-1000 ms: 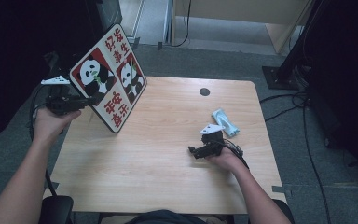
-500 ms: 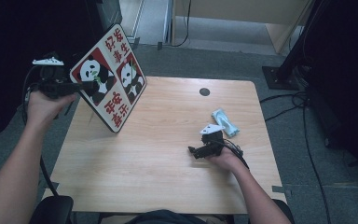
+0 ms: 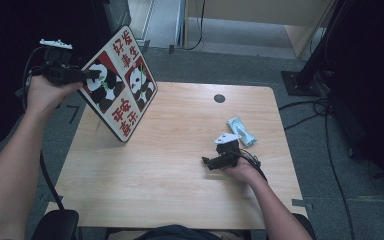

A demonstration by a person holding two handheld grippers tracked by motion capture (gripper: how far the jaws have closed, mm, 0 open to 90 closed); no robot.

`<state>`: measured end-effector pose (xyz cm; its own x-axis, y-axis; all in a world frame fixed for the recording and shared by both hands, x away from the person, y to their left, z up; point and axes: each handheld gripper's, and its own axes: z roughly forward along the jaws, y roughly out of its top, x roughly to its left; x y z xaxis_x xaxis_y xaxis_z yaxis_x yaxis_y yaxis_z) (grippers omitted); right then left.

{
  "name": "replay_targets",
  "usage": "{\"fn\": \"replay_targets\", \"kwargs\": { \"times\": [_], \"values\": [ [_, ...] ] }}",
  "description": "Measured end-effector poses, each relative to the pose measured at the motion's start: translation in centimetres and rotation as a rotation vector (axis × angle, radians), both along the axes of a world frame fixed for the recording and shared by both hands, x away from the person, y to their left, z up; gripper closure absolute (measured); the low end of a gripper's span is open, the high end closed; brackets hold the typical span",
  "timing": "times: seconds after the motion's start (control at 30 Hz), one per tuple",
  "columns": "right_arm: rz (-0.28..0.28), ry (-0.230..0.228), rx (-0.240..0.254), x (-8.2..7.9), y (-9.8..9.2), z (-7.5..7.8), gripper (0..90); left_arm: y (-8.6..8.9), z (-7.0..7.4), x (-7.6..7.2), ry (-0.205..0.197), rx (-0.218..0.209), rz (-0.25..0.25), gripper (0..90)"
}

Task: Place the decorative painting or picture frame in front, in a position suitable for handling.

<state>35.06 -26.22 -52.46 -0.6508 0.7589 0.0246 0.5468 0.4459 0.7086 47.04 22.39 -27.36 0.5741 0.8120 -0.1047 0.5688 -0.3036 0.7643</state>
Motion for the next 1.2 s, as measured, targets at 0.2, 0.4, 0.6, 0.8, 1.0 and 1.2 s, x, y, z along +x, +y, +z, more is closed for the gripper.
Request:
{"fn": "replay_targets", "kwargs": {
  "times": [0.2, 0.4, 0.6, 0.8, 1.0, 1.2],
  "values": [
    [0.0, 0.0, 0.0, 0.0, 0.0, 0.0, 0.0, -0.7, 0.8, 1.5, 0.033, 0.049, -0.003, 62.6],
    [0.0, 0.0, 0.0, 0.0, 0.0, 0.0, 0.0, -1.1, 0.7, 3.0, 0.07, 0.053, -0.008, 63.8],
    [-0.001, 0.0, 0.0, 0.0, 0.0, 0.0, 0.0, -0.9, 0.9, 3.8, 0.106, 0.062, 0.004, 65.7],
    [0.0, -0.001, 0.0, 0.0, 0.0, 0.0, 0.0, -1.5, 1.8, 4.4, 0.12, 0.101, -0.008, 66.7],
    [0.001, 0.0, 0.0, 0.0, 0.0, 0.0, 0.0, -2.1, 2.3, 5.7, 0.173, 0.131, -0.014, 67.8],
    [0.001, 0.0, 0.0, 0.0, 0.0, 0.0, 0.0, -2.6, 2.2, 7.1, 0.293, 0.161, -0.026, 74.0]
  ]
}}
